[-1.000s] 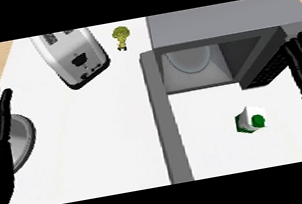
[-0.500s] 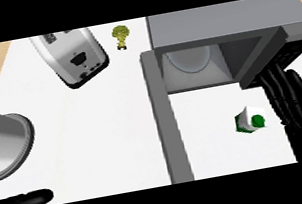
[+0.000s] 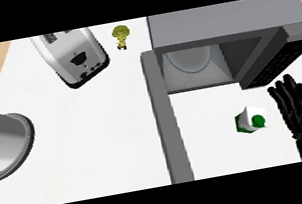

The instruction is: Pick up the milk, place it into the microwave and close the microwave

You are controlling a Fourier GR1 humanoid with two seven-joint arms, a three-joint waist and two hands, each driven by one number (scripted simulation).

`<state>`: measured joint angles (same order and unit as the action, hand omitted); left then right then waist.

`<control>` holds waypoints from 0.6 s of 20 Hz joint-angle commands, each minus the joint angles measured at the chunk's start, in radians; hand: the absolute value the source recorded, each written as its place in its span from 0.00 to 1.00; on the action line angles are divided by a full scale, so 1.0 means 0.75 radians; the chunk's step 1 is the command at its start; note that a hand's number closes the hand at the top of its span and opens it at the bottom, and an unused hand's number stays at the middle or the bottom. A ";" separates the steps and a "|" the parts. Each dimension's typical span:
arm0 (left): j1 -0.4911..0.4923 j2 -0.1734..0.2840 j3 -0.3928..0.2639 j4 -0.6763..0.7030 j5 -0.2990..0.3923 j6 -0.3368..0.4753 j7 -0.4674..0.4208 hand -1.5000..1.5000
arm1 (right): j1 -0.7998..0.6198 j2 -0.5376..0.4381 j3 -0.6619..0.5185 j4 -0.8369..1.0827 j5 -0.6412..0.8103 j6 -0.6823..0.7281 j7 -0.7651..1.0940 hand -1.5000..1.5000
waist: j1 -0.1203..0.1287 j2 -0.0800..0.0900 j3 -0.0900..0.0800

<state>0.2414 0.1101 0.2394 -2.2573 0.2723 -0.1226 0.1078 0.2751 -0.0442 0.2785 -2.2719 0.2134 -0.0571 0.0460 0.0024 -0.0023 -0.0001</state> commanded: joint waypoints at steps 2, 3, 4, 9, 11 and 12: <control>0.204 -0.055 0.027 -0.123 0.055 -0.110 -0.052 0.00 | 0.087 0.014 0.004 0.045 0.027 -0.038 -0.068 0.00 | 0.003 0.000 0.000; 0.110 -0.006 0.099 -0.059 0.103 -0.095 -0.033 0.00 | 0.010 -0.029 -0.176 0.150 -0.146 0.025 -0.116 0.00 | 0.002 0.002 0.001; 0.235 -0.032 0.113 -0.131 0.177 -0.169 -0.058 0.00 | 0.042 -0.026 -0.121 0.127 -0.098 0.021 -0.109 0.00 | 0.007 0.000 0.000; 0.259 -0.036 0.174 -0.139 0.192 -0.217 -0.030 0.00 | 0.046 -0.016 -0.166 0.306 -0.113 0.022 -0.250 0.00 | 0.005 0.001 0.000; 0.214 -0.001 0.247 -0.173 0.264 -0.192 0.042 0.00 | 0.042 -0.012 -0.146 0.260 -0.078 0.007 -0.174 0.00 | 0.003 0.001 0.000; 0.142 0.033 0.266 -0.138 0.256 -0.153 0.064 0.00 | 0.024 -0.009 -0.210 0.383 -0.138 0.015 -0.264 0.00 | 0.002 0.002 0.001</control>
<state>0.3696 0.1013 0.3689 -2.3442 0.3950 -0.2378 0.1191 0.3021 -0.0526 0.1747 -2.0819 0.1487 -0.0485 -0.0911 0.0040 -0.0015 0.0001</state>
